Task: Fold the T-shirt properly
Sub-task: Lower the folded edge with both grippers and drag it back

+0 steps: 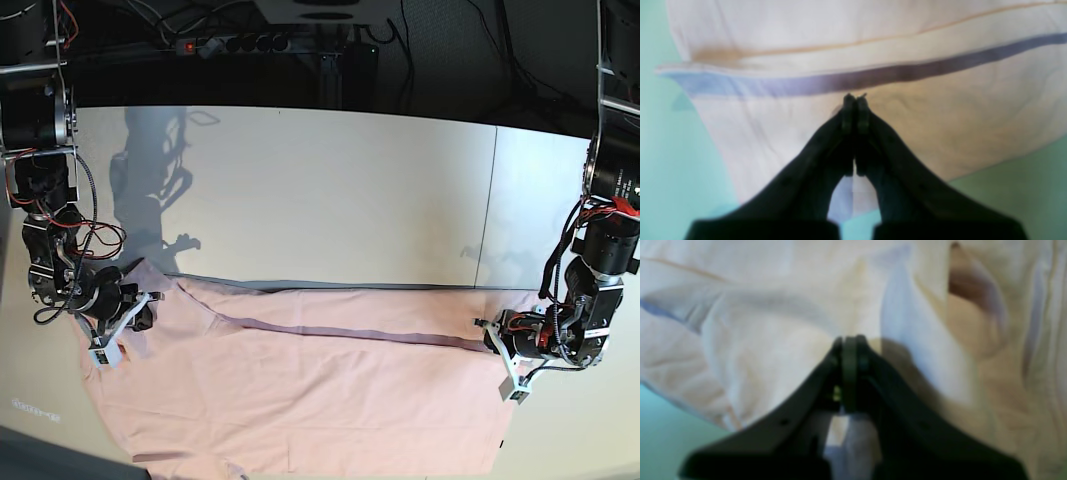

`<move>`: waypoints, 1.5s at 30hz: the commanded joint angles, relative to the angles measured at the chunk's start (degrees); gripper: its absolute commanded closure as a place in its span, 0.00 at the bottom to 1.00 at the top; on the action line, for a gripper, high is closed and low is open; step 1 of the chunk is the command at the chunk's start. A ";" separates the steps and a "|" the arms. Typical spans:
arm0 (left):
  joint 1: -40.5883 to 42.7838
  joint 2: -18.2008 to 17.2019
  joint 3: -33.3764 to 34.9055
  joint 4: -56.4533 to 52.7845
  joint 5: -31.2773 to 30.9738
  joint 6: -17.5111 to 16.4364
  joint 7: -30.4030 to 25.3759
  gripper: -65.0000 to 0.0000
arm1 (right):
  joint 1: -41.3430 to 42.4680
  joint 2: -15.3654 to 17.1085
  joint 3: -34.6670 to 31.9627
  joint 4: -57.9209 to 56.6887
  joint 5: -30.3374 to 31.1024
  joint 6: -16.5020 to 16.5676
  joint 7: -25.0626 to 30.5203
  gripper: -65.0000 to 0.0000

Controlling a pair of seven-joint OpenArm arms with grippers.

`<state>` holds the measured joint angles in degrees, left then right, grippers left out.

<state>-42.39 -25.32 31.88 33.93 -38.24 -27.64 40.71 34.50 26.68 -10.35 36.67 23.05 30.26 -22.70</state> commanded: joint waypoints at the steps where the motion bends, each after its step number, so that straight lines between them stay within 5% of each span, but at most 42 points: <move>1: -1.79 -0.55 -0.39 0.44 -0.44 -0.46 -0.57 1.00 | 1.51 0.87 0.37 -0.26 -0.33 0.79 0.31 1.00; 18: 2.56 -0.59 -0.42 0.46 5.05 -0.50 1.79 1.00 | -4.52 0.98 0.83 0.15 0.85 0.85 -2.93 1.00; 28: 3.74 -3.45 -3.65 3.82 1.01 -3.93 9.22 1.00 | -14.88 2.05 15.43 13.70 8.50 1.09 -13.73 1.00; 34: 11.32 -5.73 -10.36 9.05 -3.15 -7.80 11.17 1.00 | -23.71 2.19 20.70 22.43 8.57 1.22 -15.17 1.00; 45: 33.29 -8.20 -18.99 28.96 -3.10 -7.82 11.65 1.00 | -38.66 2.21 22.80 36.87 11.45 1.22 -15.39 1.00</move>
<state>-10.15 -32.80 12.25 63.53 -46.28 -35.83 45.23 -4.08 27.94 12.34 73.47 35.83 30.22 -35.24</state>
